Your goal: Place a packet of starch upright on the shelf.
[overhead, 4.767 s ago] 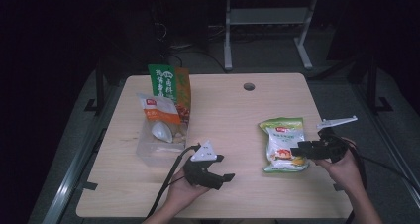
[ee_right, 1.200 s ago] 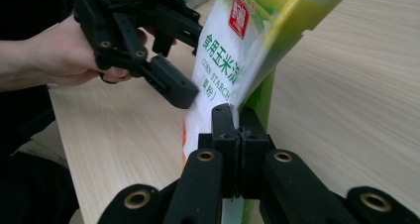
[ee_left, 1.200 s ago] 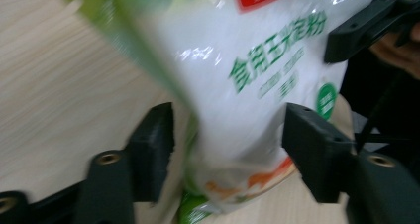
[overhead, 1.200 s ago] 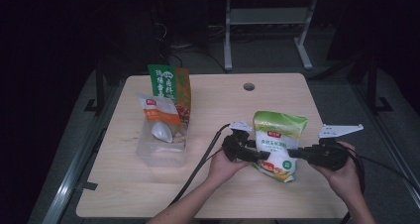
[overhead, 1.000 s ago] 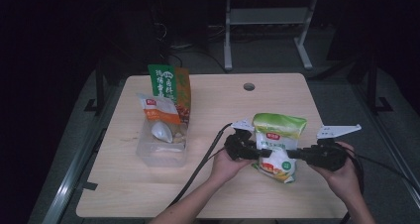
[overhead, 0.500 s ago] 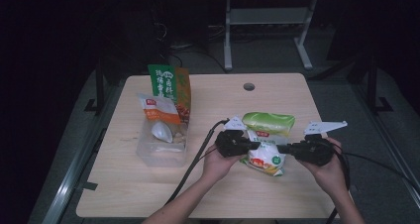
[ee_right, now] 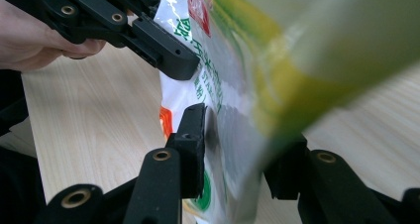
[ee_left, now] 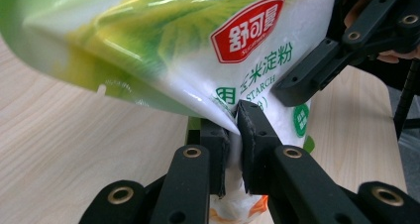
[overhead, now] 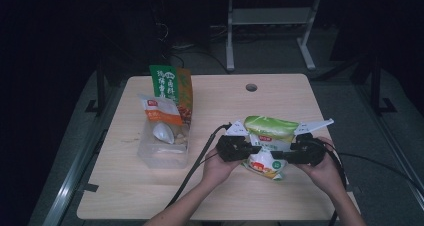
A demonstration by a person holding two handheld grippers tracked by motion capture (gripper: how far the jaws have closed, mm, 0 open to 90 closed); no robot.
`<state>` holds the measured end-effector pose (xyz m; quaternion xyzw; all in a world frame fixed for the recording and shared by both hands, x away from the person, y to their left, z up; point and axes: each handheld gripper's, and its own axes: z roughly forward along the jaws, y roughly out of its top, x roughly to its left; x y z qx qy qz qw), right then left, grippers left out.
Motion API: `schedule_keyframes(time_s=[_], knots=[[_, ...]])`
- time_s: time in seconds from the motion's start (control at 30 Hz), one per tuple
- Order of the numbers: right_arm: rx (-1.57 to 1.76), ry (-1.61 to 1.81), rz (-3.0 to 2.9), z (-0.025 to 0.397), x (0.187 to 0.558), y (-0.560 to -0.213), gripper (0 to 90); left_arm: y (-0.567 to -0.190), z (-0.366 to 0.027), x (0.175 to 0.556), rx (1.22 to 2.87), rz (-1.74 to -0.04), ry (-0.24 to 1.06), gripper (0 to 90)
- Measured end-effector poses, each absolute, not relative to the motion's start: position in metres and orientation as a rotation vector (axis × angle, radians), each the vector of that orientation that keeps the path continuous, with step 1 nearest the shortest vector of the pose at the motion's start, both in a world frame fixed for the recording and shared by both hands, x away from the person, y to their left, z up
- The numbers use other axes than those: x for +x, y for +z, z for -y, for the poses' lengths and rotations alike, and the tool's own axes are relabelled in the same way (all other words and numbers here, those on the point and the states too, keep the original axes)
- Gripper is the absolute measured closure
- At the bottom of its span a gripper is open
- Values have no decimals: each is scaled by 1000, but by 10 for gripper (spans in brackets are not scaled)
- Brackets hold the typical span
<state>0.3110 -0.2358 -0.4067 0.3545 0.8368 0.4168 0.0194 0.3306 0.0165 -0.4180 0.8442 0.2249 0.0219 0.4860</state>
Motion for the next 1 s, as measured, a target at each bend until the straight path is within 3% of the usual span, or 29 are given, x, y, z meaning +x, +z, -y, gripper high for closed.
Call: schedule_keyframes(time_s=[0.2, 0.33, 1.0], knots=[[1108, 1316, -2596, 234, 312, -406, 782, -418, -21, 332, 2055, -549, 37, 806], [1118, 1306, -2587, 233, 310, -405, 833, -417, -25, 331, 2053, -557, 27, 730], [1103, 1312, -2527, 227, 310, -387, 862, -416, -59, 311, 2097, -568, 106, 489]])
